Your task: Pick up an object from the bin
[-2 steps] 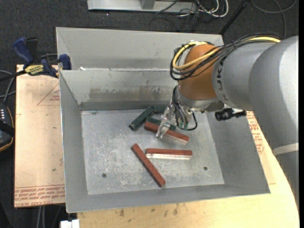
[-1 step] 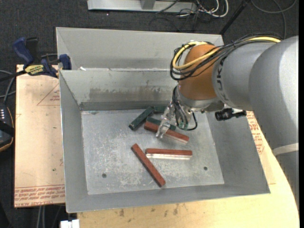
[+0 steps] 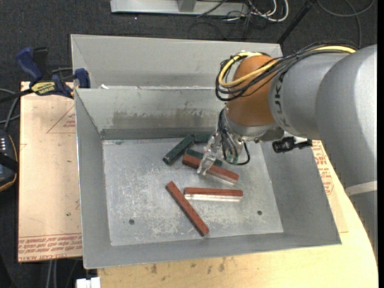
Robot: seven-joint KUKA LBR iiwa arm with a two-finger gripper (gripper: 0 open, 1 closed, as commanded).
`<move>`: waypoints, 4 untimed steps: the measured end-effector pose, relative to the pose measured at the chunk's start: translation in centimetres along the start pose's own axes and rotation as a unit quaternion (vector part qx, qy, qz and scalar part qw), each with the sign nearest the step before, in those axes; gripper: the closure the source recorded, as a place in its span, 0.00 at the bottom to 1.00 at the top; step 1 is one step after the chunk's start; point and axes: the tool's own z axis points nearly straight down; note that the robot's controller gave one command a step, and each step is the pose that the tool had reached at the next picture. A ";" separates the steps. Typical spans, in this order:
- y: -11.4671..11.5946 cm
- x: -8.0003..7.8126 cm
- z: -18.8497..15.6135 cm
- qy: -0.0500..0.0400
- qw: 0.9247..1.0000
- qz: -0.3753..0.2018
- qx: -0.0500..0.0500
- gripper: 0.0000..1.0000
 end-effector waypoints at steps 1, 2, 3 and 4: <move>-0.1 0.5 -1.5 0.010 1.000 -0.001 0.004 1.00; -0.1 0.4 -3.2 0.009 1.000 -0.001 0.003 1.00; 0.0 0.3 -4.4 0.008 1.000 -0.001 0.003 1.00; 0.0 0.3 -5.3 0.009 1.000 -0.001 0.003 1.00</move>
Offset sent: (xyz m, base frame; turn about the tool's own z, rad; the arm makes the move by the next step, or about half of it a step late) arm -0.0001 -0.0001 0.0020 -0.0001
